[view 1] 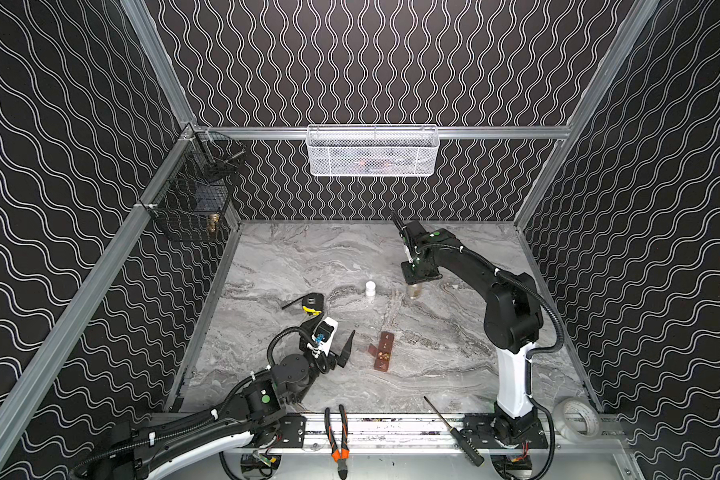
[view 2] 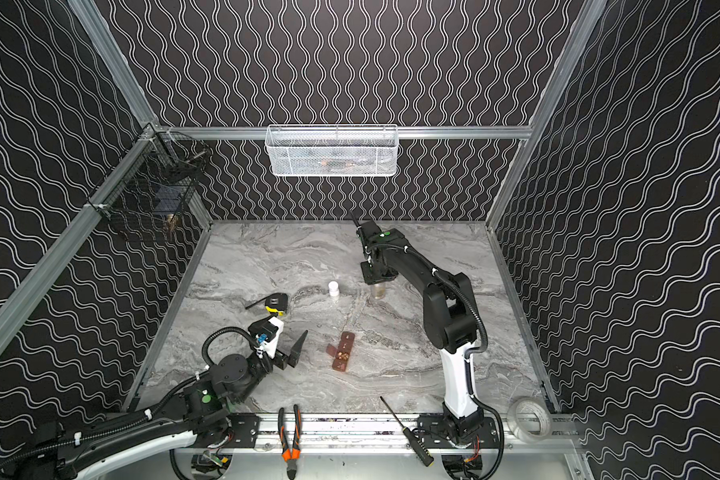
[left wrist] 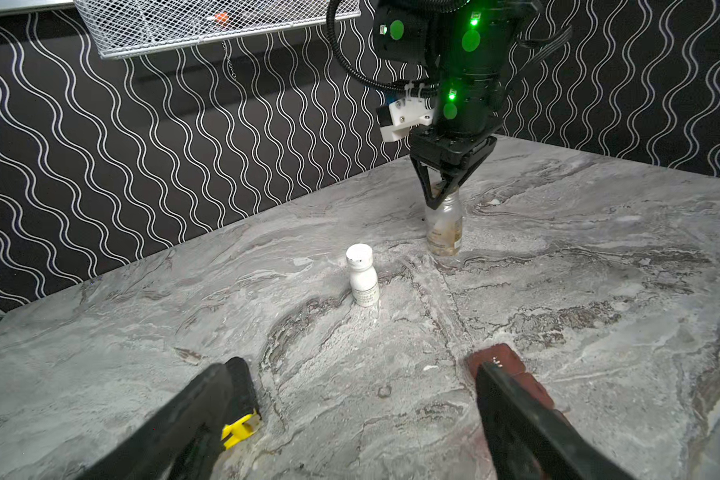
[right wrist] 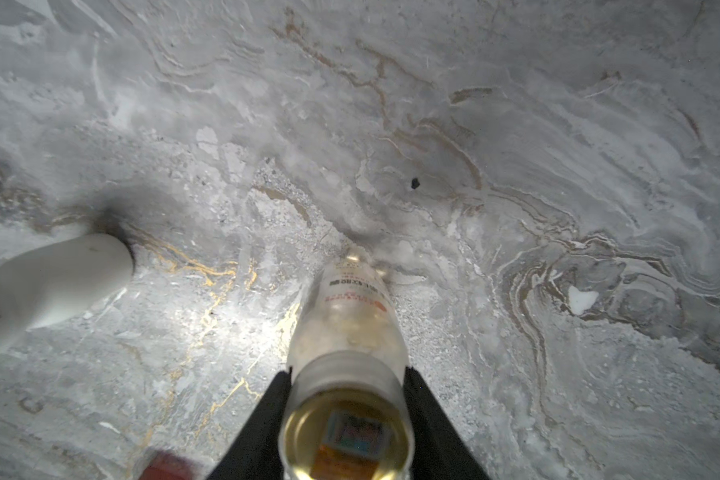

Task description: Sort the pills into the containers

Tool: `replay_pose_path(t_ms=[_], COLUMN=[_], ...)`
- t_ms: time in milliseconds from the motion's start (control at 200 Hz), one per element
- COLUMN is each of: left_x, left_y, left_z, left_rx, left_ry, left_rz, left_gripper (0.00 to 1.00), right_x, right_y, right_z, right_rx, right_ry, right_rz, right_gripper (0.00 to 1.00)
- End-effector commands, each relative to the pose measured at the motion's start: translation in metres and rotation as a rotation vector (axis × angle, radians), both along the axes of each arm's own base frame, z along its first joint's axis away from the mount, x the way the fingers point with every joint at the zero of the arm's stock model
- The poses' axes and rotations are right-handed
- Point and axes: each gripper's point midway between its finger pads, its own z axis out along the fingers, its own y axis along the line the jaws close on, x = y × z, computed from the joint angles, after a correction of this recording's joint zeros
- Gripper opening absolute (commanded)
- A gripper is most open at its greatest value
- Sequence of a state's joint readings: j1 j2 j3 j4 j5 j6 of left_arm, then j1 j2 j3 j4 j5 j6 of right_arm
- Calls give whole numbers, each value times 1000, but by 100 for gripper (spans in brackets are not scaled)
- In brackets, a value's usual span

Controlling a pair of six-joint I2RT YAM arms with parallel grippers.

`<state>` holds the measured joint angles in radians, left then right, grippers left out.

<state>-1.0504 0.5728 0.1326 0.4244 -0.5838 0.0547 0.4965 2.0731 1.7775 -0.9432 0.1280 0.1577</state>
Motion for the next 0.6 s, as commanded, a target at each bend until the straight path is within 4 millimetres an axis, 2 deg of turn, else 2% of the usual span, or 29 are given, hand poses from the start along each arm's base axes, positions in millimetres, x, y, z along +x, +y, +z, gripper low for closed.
replay_pose_path(t_ms=[0, 165, 596], left_x=[2, 3, 4], left_y=[4, 2, 2], left_z=[6, 4, 4], left_rx=[-30, -22, -12], left_ry=[-3, 1, 11], left_rz=[27, 28, 34], left_gripper=[95, 95, 95], right_x=[-2, -5, -7], right_y=[-3, -9, -14], right_z=[-3, -5, 3], right_rx=[11, 17, 19], right_ry=[1, 7, -5], right_rz=[-22, -38, -52], right_gripper=[25, 32, 71])
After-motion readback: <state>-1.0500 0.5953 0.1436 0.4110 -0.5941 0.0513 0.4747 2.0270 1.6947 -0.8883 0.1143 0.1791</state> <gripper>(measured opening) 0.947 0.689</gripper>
